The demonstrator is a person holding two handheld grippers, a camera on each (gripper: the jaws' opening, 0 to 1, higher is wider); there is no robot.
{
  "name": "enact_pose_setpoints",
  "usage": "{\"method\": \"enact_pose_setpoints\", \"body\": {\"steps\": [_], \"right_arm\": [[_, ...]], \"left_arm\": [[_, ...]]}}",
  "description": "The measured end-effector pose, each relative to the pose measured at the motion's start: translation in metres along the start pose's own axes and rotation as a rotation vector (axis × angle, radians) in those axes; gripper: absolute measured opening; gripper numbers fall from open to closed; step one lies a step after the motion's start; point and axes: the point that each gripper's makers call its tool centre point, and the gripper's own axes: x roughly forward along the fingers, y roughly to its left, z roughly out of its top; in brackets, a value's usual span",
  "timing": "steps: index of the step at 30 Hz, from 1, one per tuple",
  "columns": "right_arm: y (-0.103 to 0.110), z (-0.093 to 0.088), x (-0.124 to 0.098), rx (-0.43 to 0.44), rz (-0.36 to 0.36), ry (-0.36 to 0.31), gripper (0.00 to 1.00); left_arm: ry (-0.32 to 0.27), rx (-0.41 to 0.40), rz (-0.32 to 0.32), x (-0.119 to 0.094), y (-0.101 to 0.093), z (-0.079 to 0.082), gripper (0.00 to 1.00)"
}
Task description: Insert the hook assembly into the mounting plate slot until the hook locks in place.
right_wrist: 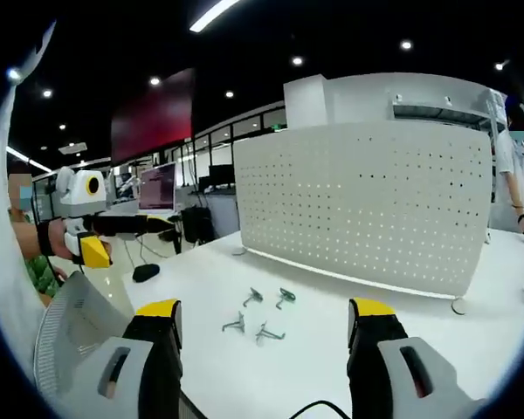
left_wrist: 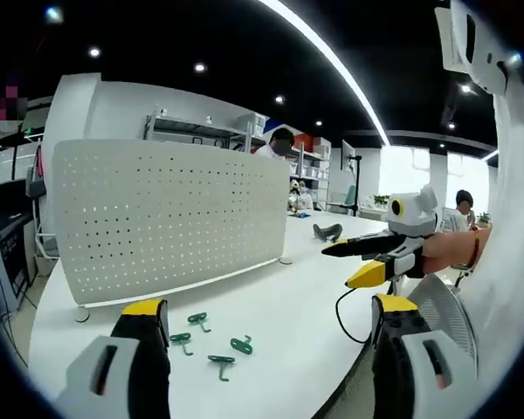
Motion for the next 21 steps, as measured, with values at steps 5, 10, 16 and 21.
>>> {"method": "enact_pose_setpoints", "body": {"steps": [5,10,16,21], "right_arm": [[-0.001,-0.002,0.001,0.002,0.003,0.002,0.79],[-0.002,-0.004,0.001,-0.004,0.004,0.015,0.79],[-0.002,-0.01,0.003,-0.011,0.013,0.036,0.79],[-0.003,-0.01,0.006,-0.017,0.015,0.045,0.79]], "left_arm": [[0.02,-0.017,-0.009,0.007,-0.002,-0.008,0.98],[0.052,-0.024,-0.023,0.016,-0.006,-0.017,0.97],[0.087,-0.022,-0.026,0.021,-0.004,-0.024,0.96],[0.114,-0.022,-0.027,0.027,-0.002,-0.031,0.92]]}}
